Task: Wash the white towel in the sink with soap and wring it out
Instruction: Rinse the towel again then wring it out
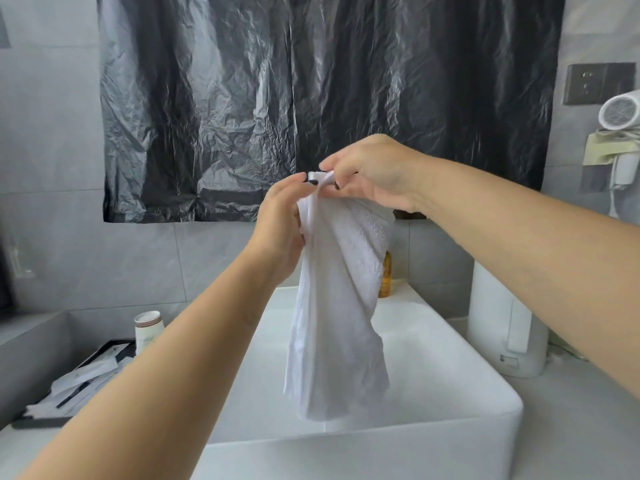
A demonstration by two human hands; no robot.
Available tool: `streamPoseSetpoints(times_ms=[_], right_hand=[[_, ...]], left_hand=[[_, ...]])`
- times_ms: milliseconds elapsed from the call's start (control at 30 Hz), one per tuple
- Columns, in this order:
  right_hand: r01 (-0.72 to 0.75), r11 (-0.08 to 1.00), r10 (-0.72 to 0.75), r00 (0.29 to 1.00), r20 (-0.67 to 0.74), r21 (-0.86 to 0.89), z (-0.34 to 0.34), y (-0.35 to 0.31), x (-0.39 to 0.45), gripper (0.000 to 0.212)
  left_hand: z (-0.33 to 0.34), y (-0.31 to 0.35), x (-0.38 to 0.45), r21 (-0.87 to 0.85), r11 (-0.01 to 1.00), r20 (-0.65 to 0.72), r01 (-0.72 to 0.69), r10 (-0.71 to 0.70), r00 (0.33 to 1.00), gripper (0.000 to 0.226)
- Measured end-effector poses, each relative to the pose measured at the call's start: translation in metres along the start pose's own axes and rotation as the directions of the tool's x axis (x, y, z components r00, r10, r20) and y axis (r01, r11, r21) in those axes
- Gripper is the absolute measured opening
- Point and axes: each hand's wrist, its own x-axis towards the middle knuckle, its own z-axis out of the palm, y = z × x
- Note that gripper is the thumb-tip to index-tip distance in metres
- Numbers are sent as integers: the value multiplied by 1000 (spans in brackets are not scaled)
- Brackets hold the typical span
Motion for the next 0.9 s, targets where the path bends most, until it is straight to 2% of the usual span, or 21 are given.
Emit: streamPoseSetpoints(times_ms=[67, 133, 233, 267, 300, 333, 367, 400, 433, 467, 500, 533, 600, 633, 700, 733, 833, 900], right_hand=[[63, 961, -78, 996, -43, -268, -1, 1, 0, 33], [140, 855, -192, 980, -55, -499, -2, 3, 1, 31], [257, 725, -418, 902, -111, -639, -7, 14, -3, 25], [282, 674, -497, 857, -138, -683, -9, 20, -7, 27], [263, 669, -524, 830, -191, -695, -13, 33, -9, 35], [206, 730, -471, 842, -262, -652, -15, 44, -14, 45], [100, 843, -312, 891, -329, -529, -16, 60, -19, 54], [-39, 945, -73, 942, -327, -324, -16, 76, -24, 58], [-204, 975, 180, 960, -216, -94, -15, 93, -29, 56], [-357, 932, 360, 932, -49, 71, -12, 108, -36, 55], [-441, 886, 433, 897, 85, 143, -9, 123, -41, 60], [-449, 870, 425, 893, 149, 204, -6, 136, -44, 66], [-330, 899, 316, 944, 96, 288, 1, 145, -43, 62], [-237, 931, 255, 966, -31, 279, 2, 141, -39, 52], [-73, 996, 85, 961, -264, 56, 1, 122, -34, 35], [7, 996, -34, 952, -304, -91, -1, 110, -31, 38], [174, 920, -276, 925, -263, -352, 0, 78, -29, 43], [221, 890, -344, 900, -268, -398, 6, 64, -26, 51]], left_hand=[[-5, -1, -1, 31, 999, 24, -43, 42, 999, 71], [-8, -3, -4, 97, 991, 10, -87, 86, 996, 61], [-14, -4, -6, 126, 986, -58, -108, 116, 992, 51], [-18, -3, -7, 116, 988, -88, -101, 111, 990, 50], [-21, -3, -9, 101, 990, -98, -98, 108, 989, 50], [-24, -4, -11, 91, 991, -94, -98, 107, 990, 49], [-27, -4, -13, 82, 992, -87, -97, 104, 991, 49], [-29, -4, -15, 74, 993, -75, -94, 100, 992, 48], [-31, -4, -17, 62, 994, -64, -89, 93, 994, 48], [-32, -4, -18, 52, 995, -53, -83, 86, 995, 48], [-33, -4, -18, 39, 996, -42, -77, 79, 996, 48], [-34, -4, -19, 38, 996, -31, -75, 76, 997, 48], [-35, -4, -20, 74, 994, -25, -79, 81, 996, 49], [-37, -3, -20, 107, 991, -47, -74, 80, 996, 49], [-46, -1, -17, 176, 983, -122, -57, 79, 989, 50], [-50, 0, -16, 202, 978, -146, -49, 79, 986, 52], [-61, 3, -15, 250, 967, -173, -49, 95, 980, 54], [-64, 1, -15, 221, 973, -164, -72, 110, 980, 36]])
